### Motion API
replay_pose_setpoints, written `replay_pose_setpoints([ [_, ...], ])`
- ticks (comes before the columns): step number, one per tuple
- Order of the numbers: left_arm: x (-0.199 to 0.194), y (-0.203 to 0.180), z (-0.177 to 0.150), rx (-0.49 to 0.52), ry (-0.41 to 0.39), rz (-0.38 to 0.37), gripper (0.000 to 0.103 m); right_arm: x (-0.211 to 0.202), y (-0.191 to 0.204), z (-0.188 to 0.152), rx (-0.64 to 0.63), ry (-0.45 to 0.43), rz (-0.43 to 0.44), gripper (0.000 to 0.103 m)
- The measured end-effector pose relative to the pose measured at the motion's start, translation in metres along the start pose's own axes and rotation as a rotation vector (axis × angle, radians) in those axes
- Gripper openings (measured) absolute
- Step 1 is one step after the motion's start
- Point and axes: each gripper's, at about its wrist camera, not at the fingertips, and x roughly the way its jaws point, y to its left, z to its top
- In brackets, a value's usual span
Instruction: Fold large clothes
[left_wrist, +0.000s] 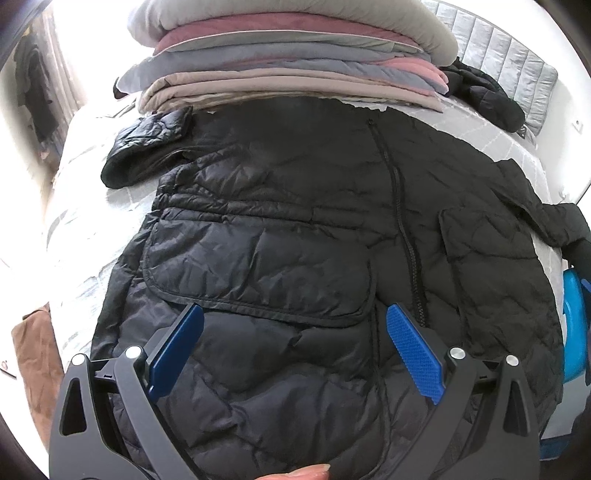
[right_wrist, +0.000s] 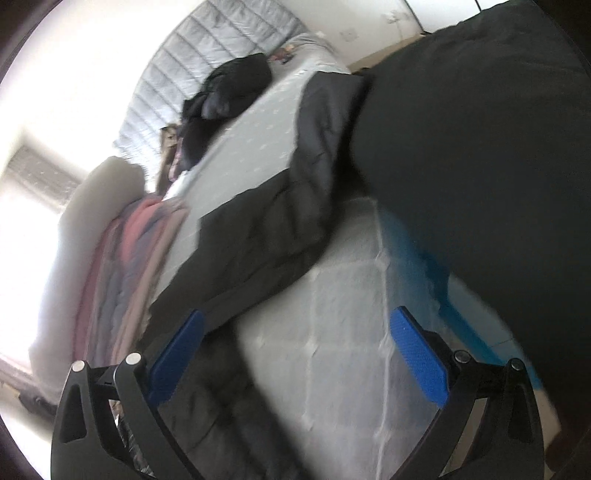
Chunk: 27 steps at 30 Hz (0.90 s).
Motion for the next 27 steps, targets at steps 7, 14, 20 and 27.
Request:
replay_pose_setpoints([
  [7, 0.009, -0.002, 0.005, 0.002, 0.018, -0.002, 0.095, 0.063, -0.016, 0.035, 0.109, -0.031, -0.121, 0.097],
  [14, 0.019, 0.0, 0.008, 0.005, 0.048, -0.013, 0.095, 0.095, -0.024, 0.063, 0.219, -0.097, -0.117, 0.097],
  [20, 0.031, 0.0, 0.006, 0.016, 0.088, -0.017, 0.095, 0.108, -0.015, 0.077, 0.189, -0.068, 0.039, 0.007],
  [27, 0.029, 0.003, 0.005, 0.004, 0.083, -0.022, 0.095, 0.044, 0.038, 0.081, 0.006, -0.237, 0.128, 0.007],
])
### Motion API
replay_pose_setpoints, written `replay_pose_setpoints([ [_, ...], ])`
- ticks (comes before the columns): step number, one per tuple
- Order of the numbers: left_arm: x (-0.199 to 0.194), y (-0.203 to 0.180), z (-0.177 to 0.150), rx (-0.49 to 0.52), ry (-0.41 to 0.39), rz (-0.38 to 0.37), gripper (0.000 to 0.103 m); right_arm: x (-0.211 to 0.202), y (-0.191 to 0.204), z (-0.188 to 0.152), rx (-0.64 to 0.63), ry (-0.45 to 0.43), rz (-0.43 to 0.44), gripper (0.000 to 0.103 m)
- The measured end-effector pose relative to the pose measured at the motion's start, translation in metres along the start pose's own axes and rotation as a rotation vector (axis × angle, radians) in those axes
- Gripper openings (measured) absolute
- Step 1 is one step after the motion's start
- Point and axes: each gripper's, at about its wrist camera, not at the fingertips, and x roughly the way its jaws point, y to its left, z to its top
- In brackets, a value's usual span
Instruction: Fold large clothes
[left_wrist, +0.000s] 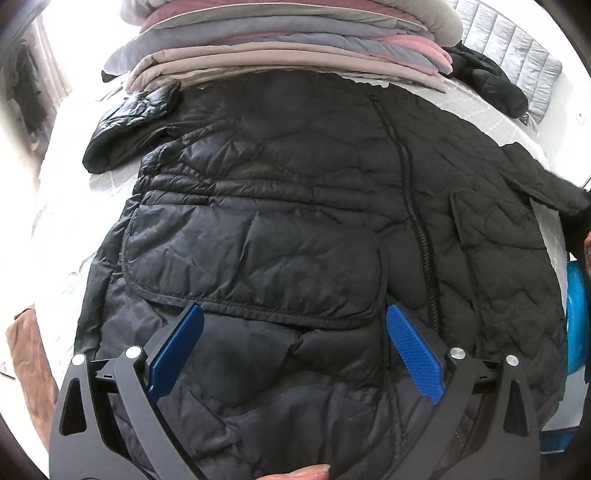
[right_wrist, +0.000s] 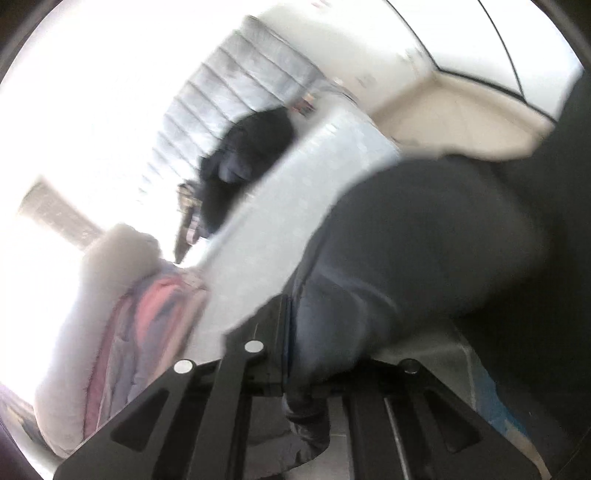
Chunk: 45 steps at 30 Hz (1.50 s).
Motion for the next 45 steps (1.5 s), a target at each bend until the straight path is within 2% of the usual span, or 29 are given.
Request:
replay_pose_setpoints([
  [5, -0.004, 0.005, -0.001, -0.017, -0.005, -0.006, 0.095, -0.026, 0.07, -0.007, -0.139, -0.023, 0.115, 0.007],
  [10, -0.009, 0.015, -0.001, -0.05, -0.008, -0.018, 0.095, -0.021, 0.178, -0.055, -0.354, 0.011, 0.223, 0.007],
  [14, -0.012, 0.024, 0.001, -0.073, -0.009, -0.034, 0.095, -0.002, 0.259, -0.131, -0.539, 0.092, 0.286, 0.01],
  [18, -0.014, 0.032, 0.001, -0.086, -0.008, -0.047, 0.095, 0.035, 0.31, -0.225, -0.671, 0.226, 0.303, 0.012],
  [19, -0.015, 0.034, 0.001, -0.087, -0.008, -0.051, 0.095, 0.041, 0.314, -0.248, -0.697, 0.262, 0.3, 0.016],
  [20, -0.016, 0.035, 0.002, -0.089, -0.011, -0.05, 0.095, 0.051, 0.319, -0.269, -0.717, 0.294, 0.303, 0.035],
  [21, -0.017, 0.037, 0.002, -0.092, -0.015, -0.047, 0.095, 0.064, 0.322, -0.284, -0.735, 0.327, 0.298, 0.066],
  [22, -0.018, 0.039, 0.002, -0.094, -0.016, -0.047, 0.095, 0.083, 0.324, -0.309, -0.771, 0.398, 0.28, 0.076],
  [23, -0.018, 0.041, 0.003, -0.098, -0.016, -0.048, 0.095, 0.097, 0.324, -0.331, -0.807, 0.458, 0.25, 0.081],
  [24, -0.018, 0.043, 0.003, -0.103, -0.015, -0.049, 0.095, 0.11, 0.325, -0.345, -0.836, 0.51, 0.22, 0.081],
  [25, -0.018, 0.045, 0.003, -0.106, -0.012, -0.051, 0.095, 0.121, 0.322, -0.365, -0.881, 0.604, 0.189, 0.081],
  [26, -0.019, 0.046, 0.002, -0.11, -0.008, -0.056, 0.095, 0.121, 0.321, -0.373, -0.897, 0.63, 0.193, 0.081],
  [28, -0.02, 0.049, 0.0, -0.118, -0.001, -0.071, 0.095, 0.101, 0.32, -0.361, -0.892, 0.58, 0.288, 0.081],
  [29, -0.02, 0.051, 0.0, -0.122, 0.001, -0.077, 0.095, 0.085, 0.318, -0.344, -0.865, 0.513, 0.35, 0.081],
  [30, -0.021, 0.052, -0.001, -0.126, 0.004, -0.084, 0.095, 0.07, 0.314, -0.323, -0.824, 0.43, 0.398, 0.089],
  [31, -0.022, 0.052, -0.001, -0.13, 0.005, -0.091, 0.095, 0.06, 0.311, -0.306, -0.795, 0.362, 0.406, 0.095],
  [32, -0.022, 0.052, -0.002, -0.133, 0.006, -0.097, 0.095, 0.053, 0.306, -0.284, -0.759, 0.272, 0.374, 0.097],
  [33, -0.022, 0.052, -0.001, -0.135, 0.006, -0.099, 0.095, 0.059, 0.305, -0.267, -0.736, 0.234, 0.334, 0.097],
  [34, -0.021, 0.053, -0.001, -0.136, 0.006, -0.097, 0.095, 0.069, 0.298, -0.249, -0.706, 0.237, 0.277, 0.097],
  [36, -0.02, 0.053, -0.001, -0.138, 0.008, -0.095, 0.095, 0.091, 0.279, -0.234, -0.664, 0.27, 0.18, 0.097],
  [38, -0.017, 0.053, 0.0, -0.136, 0.011, -0.084, 0.095, 0.128, 0.252, -0.236, -0.64, 0.367, 0.045, 0.097],
  [40, -0.014, 0.054, 0.0, -0.136, 0.013, -0.072, 0.095, 0.185, 0.219, -0.266, -0.652, 0.644, -0.113, 0.098],
  [41, -0.013, 0.054, 0.001, -0.135, 0.015, -0.069, 0.095, 0.186, 0.213, -0.274, -0.692, 0.654, -0.113, 0.097],
  [42, -0.011, 0.054, 0.001, -0.134, 0.018, -0.066, 0.095, 0.178, 0.217, -0.268, -0.731, 0.631, -0.08, 0.097],
  [43, -0.01, 0.054, 0.001, -0.136, 0.02, -0.062, 0.095, 0.173, 0.216, -0.261, -0.702, 0.654, -0.031, 0.097],
  [45, -0.009, 0.054, 0.001, -0.139, 0.023, -0.065, 0.095, 0.152, 0.217, -0.238, -0.619, 0.701, 0.125, 0.097],
])
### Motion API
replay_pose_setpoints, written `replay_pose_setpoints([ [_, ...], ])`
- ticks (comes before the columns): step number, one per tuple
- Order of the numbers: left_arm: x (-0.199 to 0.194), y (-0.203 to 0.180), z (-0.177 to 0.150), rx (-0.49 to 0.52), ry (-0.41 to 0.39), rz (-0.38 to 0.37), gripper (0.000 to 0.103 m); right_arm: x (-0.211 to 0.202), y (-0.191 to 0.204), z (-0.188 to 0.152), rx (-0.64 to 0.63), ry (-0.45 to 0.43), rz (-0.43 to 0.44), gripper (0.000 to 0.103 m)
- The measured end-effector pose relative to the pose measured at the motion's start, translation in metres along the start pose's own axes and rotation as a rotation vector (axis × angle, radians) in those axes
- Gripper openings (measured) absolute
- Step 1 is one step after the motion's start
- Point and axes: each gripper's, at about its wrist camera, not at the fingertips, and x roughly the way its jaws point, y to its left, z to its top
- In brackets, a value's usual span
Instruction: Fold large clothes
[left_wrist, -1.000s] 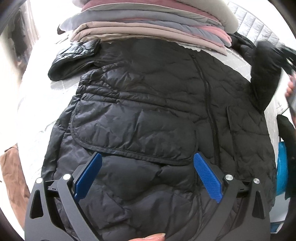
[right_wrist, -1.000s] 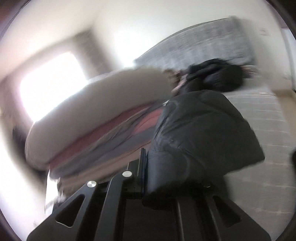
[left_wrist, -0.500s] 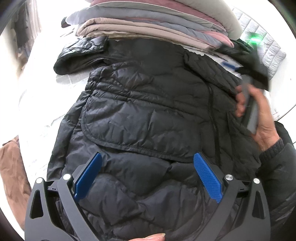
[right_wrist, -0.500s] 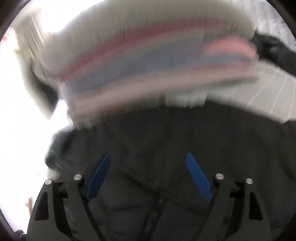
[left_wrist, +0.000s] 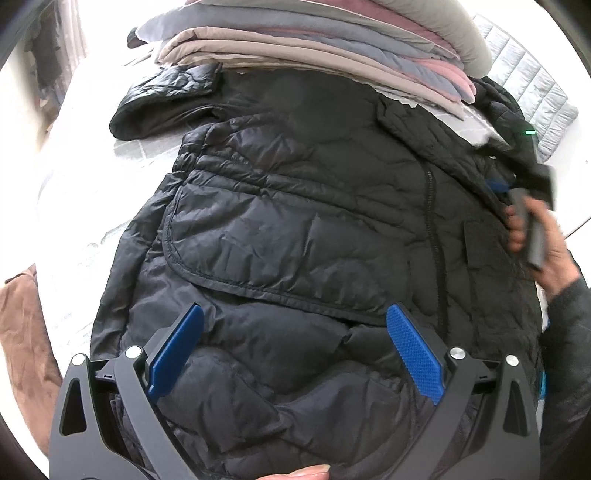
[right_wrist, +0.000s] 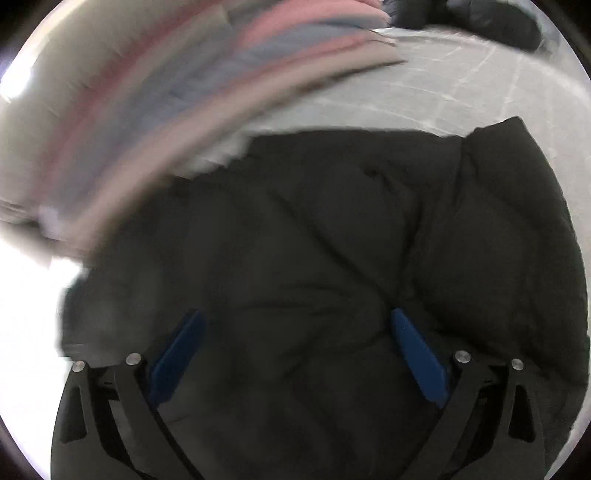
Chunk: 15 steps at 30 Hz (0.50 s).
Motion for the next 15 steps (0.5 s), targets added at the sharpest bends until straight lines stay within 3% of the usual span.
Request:
replay_pose_setpoints([
  [2, -0.002, -0.002, 0.0, 0.009, -0.006, 0.002, 0.095, -0.035, -0.002, -0.001, -0.03, -0.023, 0.115, 0.097],
  [5, -0.005, -0.003, -0.002, 0.011, -0.013, -0.006, 0.095, -0.082, -0.018, -0.021, -0.125, 0.021, 0.224, 0.097],
  [11, -0.006, -0.011, -0.005, 0.027, -0.018, 0.002, 0.095, -0.115, -0.074, -0.072, -0.14, 0.133, 0.165, 0.097],
  [15, -0.004, -0.016, -0.005, 0.038, -0.02, 0.009, 0.095, -0.128, -0.106, -0.084, -0.094, 0.127, 0.144, 0.097],
])
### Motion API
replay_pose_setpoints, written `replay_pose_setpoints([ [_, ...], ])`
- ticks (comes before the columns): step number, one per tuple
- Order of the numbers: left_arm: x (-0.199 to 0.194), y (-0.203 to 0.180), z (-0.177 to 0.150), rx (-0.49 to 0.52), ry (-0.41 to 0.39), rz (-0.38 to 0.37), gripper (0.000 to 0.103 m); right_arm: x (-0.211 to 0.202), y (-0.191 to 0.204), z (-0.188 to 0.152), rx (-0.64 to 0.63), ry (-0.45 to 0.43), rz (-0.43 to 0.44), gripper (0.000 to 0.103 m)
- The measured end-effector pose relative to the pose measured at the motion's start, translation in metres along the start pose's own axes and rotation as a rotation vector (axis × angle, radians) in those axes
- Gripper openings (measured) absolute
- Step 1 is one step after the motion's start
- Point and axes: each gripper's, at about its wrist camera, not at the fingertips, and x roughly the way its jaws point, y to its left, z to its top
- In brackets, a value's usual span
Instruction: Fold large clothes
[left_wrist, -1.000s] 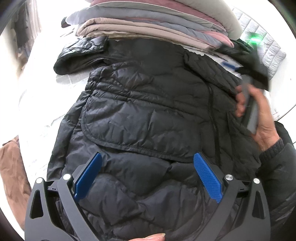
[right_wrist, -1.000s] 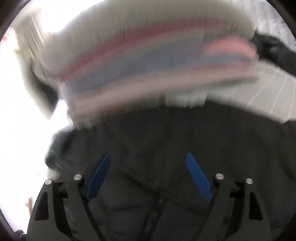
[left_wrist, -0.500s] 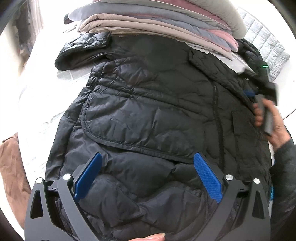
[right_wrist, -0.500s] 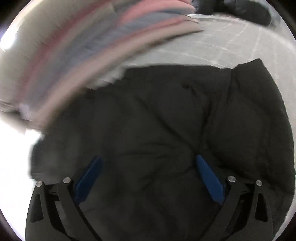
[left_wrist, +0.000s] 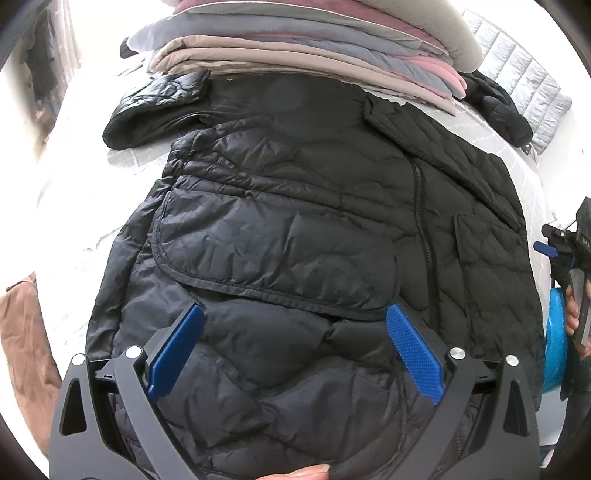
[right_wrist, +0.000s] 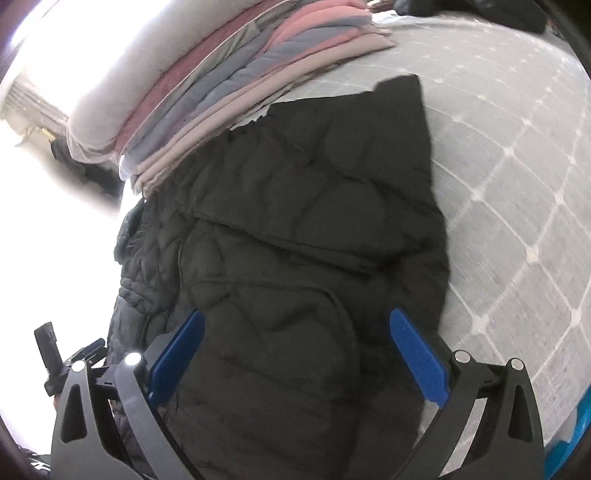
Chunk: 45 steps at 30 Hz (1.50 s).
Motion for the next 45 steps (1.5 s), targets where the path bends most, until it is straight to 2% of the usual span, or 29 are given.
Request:
replay_pose_setpoints([
  [5, 0.003, 0.001, 0.0, -0.004, 0.007, 0.002, 0.095, 0.013, -0.011, -0.007, 0.025, 0.007, 0.072, 0.096],
  [8, 0.004, -0.001, 0.001, -0.003, 0.009, 0.002, 0.095, 0.017, -0.001, -0.001, -0.008, -0.015, 0.122, 0.094],
  [10, 0.006, -0.002, 0.001, 0.0, 0.012, 0.001, 0.095, 0.029, 0.006, 0.003, -0.031, 0.003, 0.131, 0.092],
  [11, 0.006, -0.003, 0.001, 0.001, 0.014, 0.0, 0.095, 0.037, 0.009, 0.004, -0.049, 0.026, 0.121, 0.084],
  [12, 0.007, -0.003, 0.001, 0.001, 0.015, -0.002, 0.095, 0.046, 0.012, 0.005, -0.066, 0.061, 0.113, 0.068],
  [13, 0.008, -0.003, 0.002, 0.001, 0.016, -0.002, 0.095, 0.051, 0.016, 0.004, -0.094, 0.089, 0.084, 0.061],
  [15, 0.008, -0.003, 0.002, 0.001, 0.017, 0.001, 0.095, 0.059, 0.026, 0.0, -0.158, 0.126, 0.009, 0.027],
  [18, 0.009, -0.003, 0.002, 0.003, 0.016, 0.001, 0.095, 0.056, 0.032, -0.005, -0.198, 0.129, -0.016, 0.015],
  [21, 0.01, -0.003, 0.002, 0.004, 0.018, 0.003, 0.095, 0.041, 0.045, -0.016, -0.256, 0.102, -0.038, 0.01],
  [24, 0.009, -0.003, 0.002, 0.004, 0.016, 0.004, 0.095, 0.023, 0.058, -0.032, -0.306, 0.078, -0.052, 0.01],
  [28, 0.008, -0.001, 0.001, 0.006, 0.011, 0.005, 0.095, -0.007, 0.081, -0.079, -0.418, 0.088, -0.067, 0.01],
  [32, 0.006, 0.003, -0.001, 0.0, 0.01, 0.011, 0.095, -0.021, 0.071, -0.13, -0.416, 0.147, -0.077, 0.036],
  [34, 0.005, 0.008, 0.0, -0.007, 0.011, 0.014, 0.095, -0.033, 0.062, -0.145, -0.352, 0.134, -0.018, 0.037],
  [36, 0.004, 0.013, 0.001, -0.018, 0.01, 0.015, 0.095, -0.048, 0.061, -0.145, -0.285, 0.079, 0.066, 0.054],
  [38, 0.002, 0.017, 0.002, -0.026, 0.007, 0.011, 0.095, -0.06, 0.073, -0.137, -0.264, -0.013, 0.114, 0.064],
  [40, -0.001, 0.019, 0.003, -0.027, -0.002, 0.013, 0.095, -0.064, 0.084, -0.128, -0.219, -0.086, 0.27, 0.065],
  [41, -0.002, 0.021, 0.003, -0.029, -0.006, 0.015, 0.095, -0.063, 0.088, -0.126, -0.21, -0.104, 0.309, 0.069],
  [42, -0.003, 0.023, 0.004, -0.035, -0.007, 0.015, 0.095, -0.061, 0.093, -0.125, -0.205, -0.121, 0.328, 0.075],
  [43, -0.003, 0.025, 0.004, -0.042, -0.006, 0.012, 0.095, -0.053, 0.097, -0.127, -0.209, -0.114, 0.321, 0.077],
  [45, -0.005, 0.03, 0.004, -0.053, -0.002, -0.003, 0.095, -0.025, 0.094, -0.136, -0.207, -0.037, 0.236, 0.077],
])
